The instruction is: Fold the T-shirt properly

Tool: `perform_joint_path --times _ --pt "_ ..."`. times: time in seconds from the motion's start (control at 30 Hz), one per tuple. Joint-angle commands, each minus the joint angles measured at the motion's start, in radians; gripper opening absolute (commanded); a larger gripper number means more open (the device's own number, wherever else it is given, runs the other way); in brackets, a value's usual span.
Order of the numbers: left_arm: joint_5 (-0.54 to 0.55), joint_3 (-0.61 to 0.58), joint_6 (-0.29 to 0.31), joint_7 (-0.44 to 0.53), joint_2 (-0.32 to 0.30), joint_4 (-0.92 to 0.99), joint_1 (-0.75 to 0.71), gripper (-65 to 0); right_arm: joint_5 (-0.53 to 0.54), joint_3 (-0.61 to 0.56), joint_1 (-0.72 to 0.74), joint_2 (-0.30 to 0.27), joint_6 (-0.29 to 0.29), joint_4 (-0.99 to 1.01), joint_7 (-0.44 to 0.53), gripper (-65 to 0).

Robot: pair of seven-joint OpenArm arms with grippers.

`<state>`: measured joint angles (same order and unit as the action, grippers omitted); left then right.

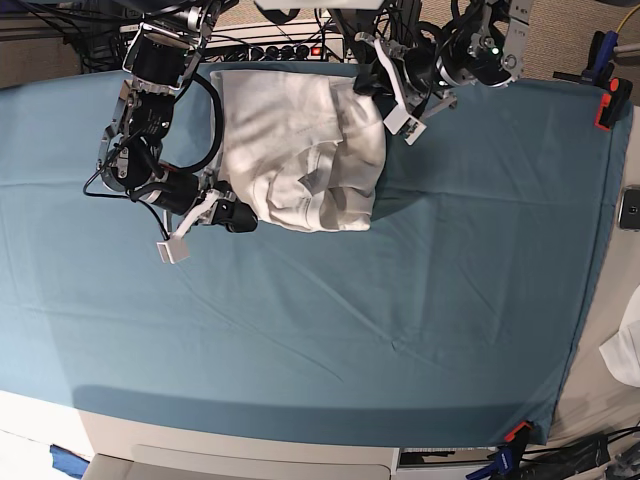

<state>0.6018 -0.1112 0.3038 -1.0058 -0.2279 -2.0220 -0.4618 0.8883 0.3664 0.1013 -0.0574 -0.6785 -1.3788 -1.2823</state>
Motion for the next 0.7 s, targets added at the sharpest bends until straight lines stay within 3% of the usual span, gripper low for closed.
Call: perform_joint_path --times 0.0,0.2,0.5,0.67 --pt "0.017 -0.001 0.007 0.019 0.001 -0.015 0.011 -65.0 0.017 -0.001 0.012 -0.001 -0.009 -0.015 -0.002 -60.8" --pt "-0.035 0.017 -0.027 0.018 0.0 -0.015 0.045 -65.0 0.046 0.002 0.009 -0.001 -0.009 -0.015 -0.035 -64.6" --pt "-0.038 0.044 -0.032 0.02 -0.002 -0.014 0.079 -65.0 0.073 0.001 -0.027 -0.001 -0.006 -0.024 -0.059 -65.0" --pt "-0.05 0.044 -0.035 0.031 -0.002 0.006 0.107 -65.0 0.094 0.001 -0.086 -0.001 -0.006 -0.124 -0.078 -65.0"
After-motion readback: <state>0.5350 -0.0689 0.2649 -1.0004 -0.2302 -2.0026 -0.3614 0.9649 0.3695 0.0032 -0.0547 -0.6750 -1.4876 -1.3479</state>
